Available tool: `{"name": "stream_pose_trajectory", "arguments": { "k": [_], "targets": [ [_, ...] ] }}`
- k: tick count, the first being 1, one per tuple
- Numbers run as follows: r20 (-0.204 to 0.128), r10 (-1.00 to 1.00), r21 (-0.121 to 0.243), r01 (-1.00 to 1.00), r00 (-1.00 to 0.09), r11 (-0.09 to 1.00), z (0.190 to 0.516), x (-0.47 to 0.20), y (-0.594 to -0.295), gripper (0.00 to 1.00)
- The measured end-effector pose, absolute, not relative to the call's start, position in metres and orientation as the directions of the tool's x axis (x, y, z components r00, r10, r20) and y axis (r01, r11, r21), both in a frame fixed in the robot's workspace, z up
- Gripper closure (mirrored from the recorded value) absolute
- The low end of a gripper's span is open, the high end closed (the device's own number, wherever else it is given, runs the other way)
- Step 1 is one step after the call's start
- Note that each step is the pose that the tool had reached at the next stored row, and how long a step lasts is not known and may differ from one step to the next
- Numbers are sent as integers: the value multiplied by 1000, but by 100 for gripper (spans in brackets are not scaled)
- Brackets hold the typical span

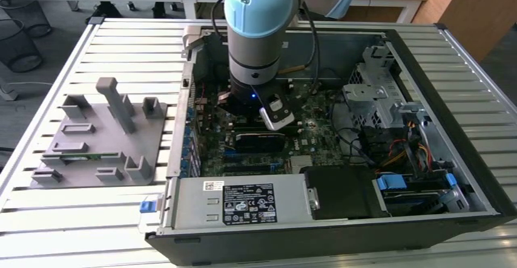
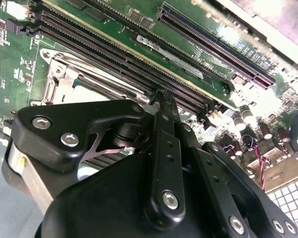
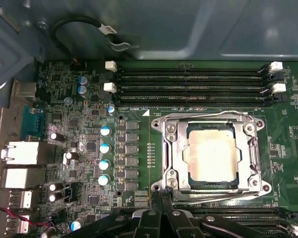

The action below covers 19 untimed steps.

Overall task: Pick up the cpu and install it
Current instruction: 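Install the second cpu locking lever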

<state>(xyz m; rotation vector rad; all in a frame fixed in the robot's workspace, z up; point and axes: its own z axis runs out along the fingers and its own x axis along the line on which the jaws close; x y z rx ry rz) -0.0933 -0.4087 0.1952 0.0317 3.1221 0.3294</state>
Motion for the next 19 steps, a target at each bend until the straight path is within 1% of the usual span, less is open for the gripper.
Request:
{"name": "stream_pose_trajectory", "arguments": {
  "k": [19],
  "targets": [
    [0, 20, 211, 20, -1000, 977, 199, -93, -409, 89]
  ]
}}
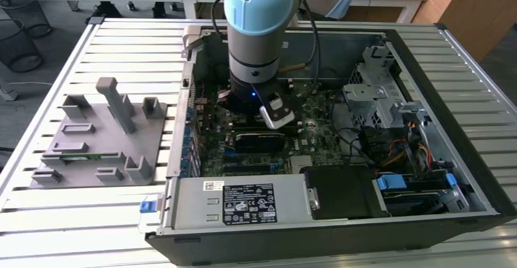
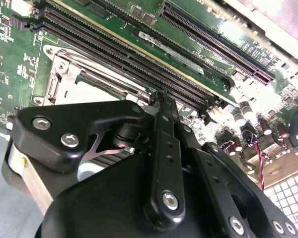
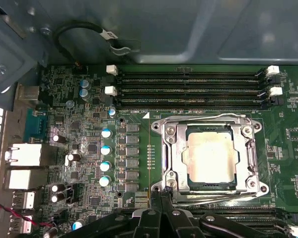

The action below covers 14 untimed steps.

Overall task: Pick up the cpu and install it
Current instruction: 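Install the second cpu locking lever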

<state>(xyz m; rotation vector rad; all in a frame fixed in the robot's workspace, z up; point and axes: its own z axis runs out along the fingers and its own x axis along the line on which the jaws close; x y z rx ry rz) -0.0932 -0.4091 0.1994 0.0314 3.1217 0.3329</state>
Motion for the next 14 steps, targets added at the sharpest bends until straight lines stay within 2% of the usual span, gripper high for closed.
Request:
{"name": "stream_pose_trajectory", "arguments": {
  "k": [14],
  "targets": [
    [4, 20, 211, 21, -1000, 977, 199, -92, -418, 89]
  ]
}}
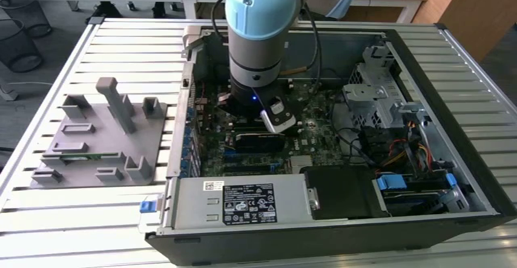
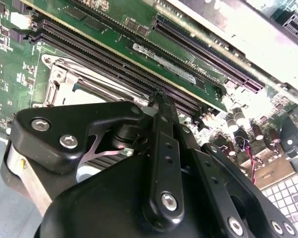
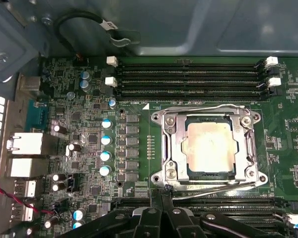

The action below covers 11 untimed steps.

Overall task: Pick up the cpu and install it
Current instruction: 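Install the second cpu locking lever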

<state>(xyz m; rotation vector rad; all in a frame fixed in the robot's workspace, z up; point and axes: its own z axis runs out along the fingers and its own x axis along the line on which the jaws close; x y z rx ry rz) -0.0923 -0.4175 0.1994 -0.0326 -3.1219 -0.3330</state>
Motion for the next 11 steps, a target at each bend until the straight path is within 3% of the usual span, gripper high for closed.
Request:
{"name": "stream_pose_trajectory", "arguments": {
  "k": [11],
  "targets": [
    [5, 20, 235, 21, -1000, 972, 195, -92, -418, 89]
  ]
}}
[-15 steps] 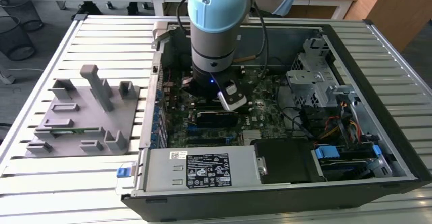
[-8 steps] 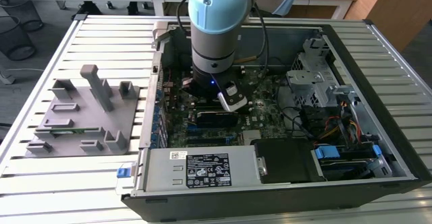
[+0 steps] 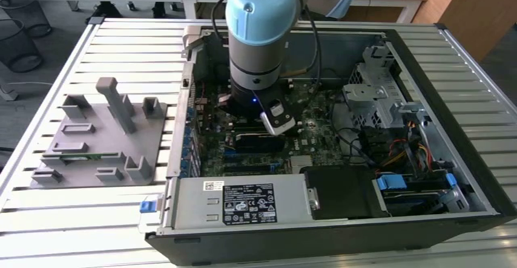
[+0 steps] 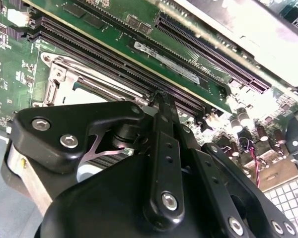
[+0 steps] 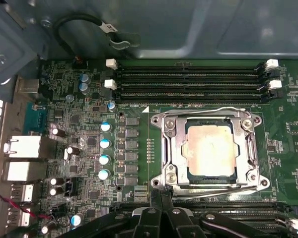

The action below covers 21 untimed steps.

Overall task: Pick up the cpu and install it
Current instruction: 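Install the second cpu locking lever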

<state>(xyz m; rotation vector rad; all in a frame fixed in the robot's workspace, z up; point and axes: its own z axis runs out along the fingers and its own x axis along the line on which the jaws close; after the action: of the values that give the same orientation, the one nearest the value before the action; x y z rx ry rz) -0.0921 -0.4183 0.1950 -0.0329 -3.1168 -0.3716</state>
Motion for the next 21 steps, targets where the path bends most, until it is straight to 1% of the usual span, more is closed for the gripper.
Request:
{"name": "stream_pose_trajectory", "arguments": {
  "k": [11, 21],
  "targets": [
    [6, 20, 260, 21, -1000, 965, 193, -92, -418, 89],
    [6, 20, 262, 21, -1000, 965, 192, -94, -418, 89]
  ]
}}
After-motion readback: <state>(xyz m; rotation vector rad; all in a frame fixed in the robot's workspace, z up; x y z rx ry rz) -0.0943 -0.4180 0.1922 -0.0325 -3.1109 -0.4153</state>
